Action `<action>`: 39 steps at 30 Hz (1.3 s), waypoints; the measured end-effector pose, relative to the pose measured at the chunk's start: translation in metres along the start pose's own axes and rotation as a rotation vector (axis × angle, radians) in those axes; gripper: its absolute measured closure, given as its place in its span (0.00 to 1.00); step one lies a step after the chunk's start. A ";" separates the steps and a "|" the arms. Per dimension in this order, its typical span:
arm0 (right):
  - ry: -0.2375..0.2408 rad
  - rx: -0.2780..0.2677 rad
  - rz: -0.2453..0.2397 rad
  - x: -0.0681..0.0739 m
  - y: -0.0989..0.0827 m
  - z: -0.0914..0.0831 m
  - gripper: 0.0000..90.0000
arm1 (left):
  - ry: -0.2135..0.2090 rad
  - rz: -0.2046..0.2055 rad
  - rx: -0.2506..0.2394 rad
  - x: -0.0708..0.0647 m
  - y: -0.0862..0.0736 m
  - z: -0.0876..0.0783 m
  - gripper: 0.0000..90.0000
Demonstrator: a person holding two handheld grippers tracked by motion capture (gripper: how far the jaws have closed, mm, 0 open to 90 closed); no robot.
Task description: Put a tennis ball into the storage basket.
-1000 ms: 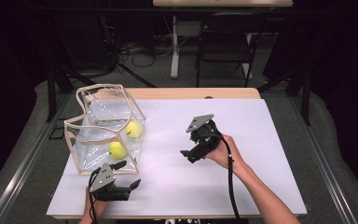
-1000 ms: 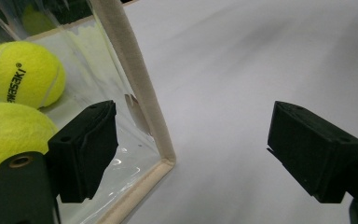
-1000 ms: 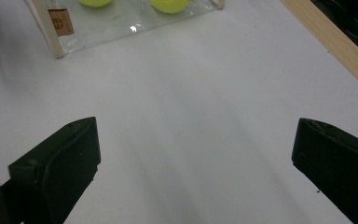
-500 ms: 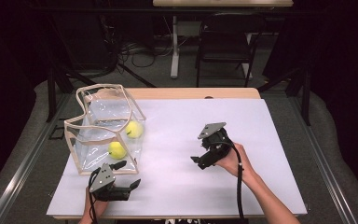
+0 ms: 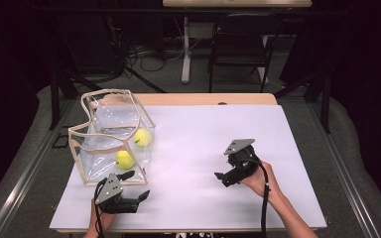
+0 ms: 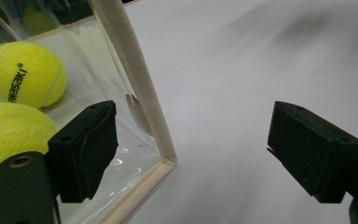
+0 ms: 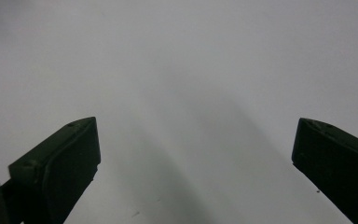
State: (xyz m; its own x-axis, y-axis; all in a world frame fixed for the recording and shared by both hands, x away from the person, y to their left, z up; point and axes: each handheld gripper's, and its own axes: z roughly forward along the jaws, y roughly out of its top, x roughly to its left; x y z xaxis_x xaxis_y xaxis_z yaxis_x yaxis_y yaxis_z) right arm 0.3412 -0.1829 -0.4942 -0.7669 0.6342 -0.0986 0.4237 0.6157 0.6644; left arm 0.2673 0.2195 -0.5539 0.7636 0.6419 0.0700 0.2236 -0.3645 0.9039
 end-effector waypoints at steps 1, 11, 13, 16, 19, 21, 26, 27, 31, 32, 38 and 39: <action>-0.001 0.001 0.007 0.000 -0.003 -0.001 0.01 | -0.001 0.000 -0.001 0.000 0.000 0.000 0.18; -0.021 0.019 0.056 -0.002 -0.032 -0.003 0.01 | 0.002 -0.002 0.001 0.000 0.000 0.001 0.18; -0.024 0.025 0.069 -0.003 -0.038 -0.004 0.01 | 0.003 -0.002 0.001 0.000 0.000 0.001 0.18; -0.025 0.024 0.084 -0.002 -0.045 -0.006 0.00 | 0.003 -0.001 0.001 0.000 0.000 0.001 0.18; -0.023 0.023 0.102 -0.001 -0.052 -0.007 0.00 | 0.002 -0.002 0.001 0.000 0.000 0.000 0.18; -0.027 0.021 0.113 0.000 -0.057 -0.008 0.00 | 0.002 -0.002 0.001 0.000 0.000 0.000 0.18; -0.034 0.010 0.143 0.000 -0.070 -0.011 0.00 | 0.006 -0.002 0.002 0.000 0.000 0.000 0.18; -0.038 0.010 0.145 0.000 -0.072 -0.011 0.00 | 0.006 0.001 0.002 0.000 0.000 0.000 0.18; -0.046 0.002 0.158 0.001 -0.080 -0.012 0.00 | 0.004 0.002 0.003 0.000 0.000 0.000 0.18; -0.049 -0.001 0.161 0.001 -0.083 -0.012 0.00 | 0.004 0.001 0.001 0.000 0.000 0.000 0.18; -0.070 -0.008 0.185 0.000 -0.094 -0.018 0.00 | 0.003 0.001 0.003 0.000 0.000 0.000 0.18; -0.079 -0.009 0.185 -0.001 -0.095 -0.019 0.00 | 0.001 0.000 0.004 0.000 0.000 0.000 0.18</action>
State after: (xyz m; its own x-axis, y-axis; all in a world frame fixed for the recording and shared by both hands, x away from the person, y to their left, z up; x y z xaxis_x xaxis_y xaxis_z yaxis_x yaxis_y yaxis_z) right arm 0.2922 -0.2507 -0.5437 -0.6359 0.7711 -0.0321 0.5494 0.4814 0.6829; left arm 0.2672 0.2192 -0.5545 0.7631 0.6424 0.0704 0.2261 -0.3675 0.9021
